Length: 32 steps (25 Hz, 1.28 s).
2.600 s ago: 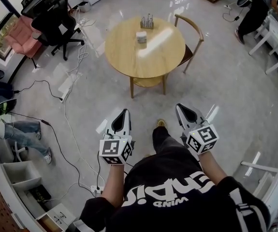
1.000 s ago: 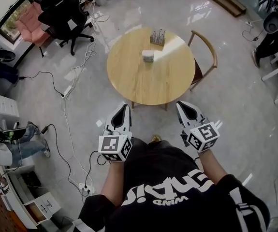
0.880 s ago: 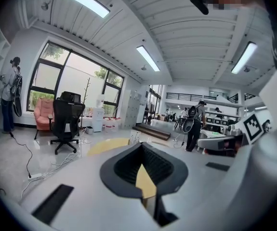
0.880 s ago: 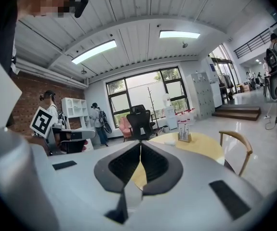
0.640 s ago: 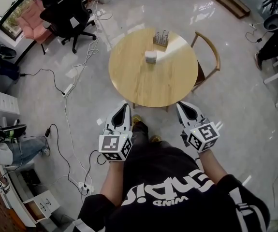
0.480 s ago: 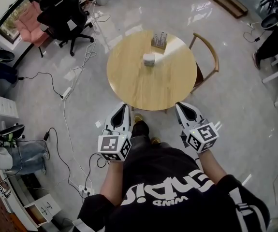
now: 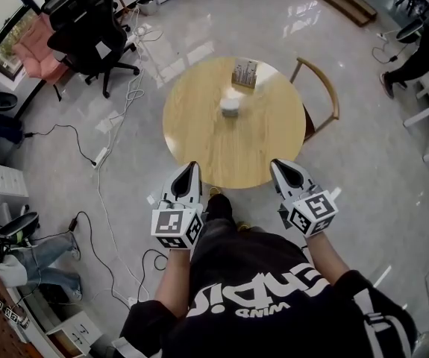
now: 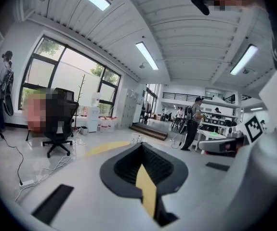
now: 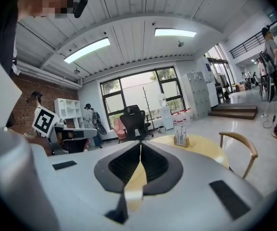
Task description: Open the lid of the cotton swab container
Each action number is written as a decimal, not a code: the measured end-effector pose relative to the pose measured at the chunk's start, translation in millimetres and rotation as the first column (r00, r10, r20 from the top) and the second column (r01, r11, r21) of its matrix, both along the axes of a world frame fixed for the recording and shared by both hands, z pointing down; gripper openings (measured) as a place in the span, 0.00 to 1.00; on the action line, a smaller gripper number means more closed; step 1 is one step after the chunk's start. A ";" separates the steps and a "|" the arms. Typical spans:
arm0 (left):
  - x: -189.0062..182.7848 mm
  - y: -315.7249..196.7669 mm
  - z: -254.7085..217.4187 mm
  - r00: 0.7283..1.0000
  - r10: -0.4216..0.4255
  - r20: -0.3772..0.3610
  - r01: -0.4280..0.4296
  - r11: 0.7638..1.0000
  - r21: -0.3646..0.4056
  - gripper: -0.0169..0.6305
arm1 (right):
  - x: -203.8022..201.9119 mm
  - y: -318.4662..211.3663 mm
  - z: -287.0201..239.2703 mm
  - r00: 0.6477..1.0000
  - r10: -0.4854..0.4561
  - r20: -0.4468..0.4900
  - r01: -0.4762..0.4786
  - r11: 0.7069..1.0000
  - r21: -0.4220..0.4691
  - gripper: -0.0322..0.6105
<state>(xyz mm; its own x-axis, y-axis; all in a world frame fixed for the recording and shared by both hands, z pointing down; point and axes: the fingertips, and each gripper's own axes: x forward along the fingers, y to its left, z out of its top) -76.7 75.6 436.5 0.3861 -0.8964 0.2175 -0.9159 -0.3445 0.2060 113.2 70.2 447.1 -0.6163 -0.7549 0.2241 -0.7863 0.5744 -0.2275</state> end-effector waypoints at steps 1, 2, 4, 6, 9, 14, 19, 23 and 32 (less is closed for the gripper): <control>-1.7 -6.4 -0.5 1.000 0.004 0.000 -0.004 1.000 0.000 0.04 | -1.8 -5.2 0.0 1.000 0.002 0.000 -0.002 1.000 -0.001 0.05; -4.2 -13.3 -1.0 1.000 0.008 0.000 -0.008 1.000 0.000 0.04 | -4.5 -11.4 0.1 1.000 0.004 -0.001 -0.004 1.000 -0.001 0.05; -9.6 -26.9 -1.2 1.000 0.018 0.000 -0.018 1.000 -0.002 0.04 | -10.6 -23.7 0.6 1.000 0.011 0.003 -0.011 1.000 -0.004 0.05; -12.8 -39.5 1.5 1.000 0.030 -0.001 -0.030 1.000 -0.008 0.04 | -15.0 -33.1 2.2 1.000 0.017 0.012 -0.016 1.000 -0.007 0.05; -11.4 -59.8 6.1 0.999 0.049 -0.007 -0.049 0.999 -0.012 0.04 | -16.2 -46.1 6.1 1.000 0.023 0.014 -0.023 1.000 -0.010 0.05; -9.5 -99.1 6.5 0.996 0.091 -0.013 -0.092 0.996 -0.014 0.04 | -17.5 -78.0 8.0 0.999 0.048 -0.005 -0.048 0.999 -0.025 0.05; -12.7 -137.4 -0.8 0.990 0.138 -0.019 -0.138 0.990 -0.011 0.04 | -21.2 -111.2 -2.3 0.997 0.083 -0.010 -0.083 0.996 -0.016 0.05; -20.2 -161.0 -0.7 0.985 0.170 -0.018 -0.170 0.985 -0.007 0.04 | -28.4 -131.2 -6.8 0.993 0.118 0.006 -0.118 0.993 0.000 0.05; -36.5 -209.1 -8.4 0.974 0.226 -0.035 -0.226 0.974 -0.003 0.04 | -48.7 -162.9 -19.9 0.987 0.157 0.028 -0.158 0.987 0.029 0.05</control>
<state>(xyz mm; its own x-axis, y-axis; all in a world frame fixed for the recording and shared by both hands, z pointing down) -113.2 -133.5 428.0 0.5857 -0.7839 0.2060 -0.8069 -0.5400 0.2392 64.4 -92.7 427.2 -0.4944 -0.8493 0.1850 -0.8617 0.4509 -0.2325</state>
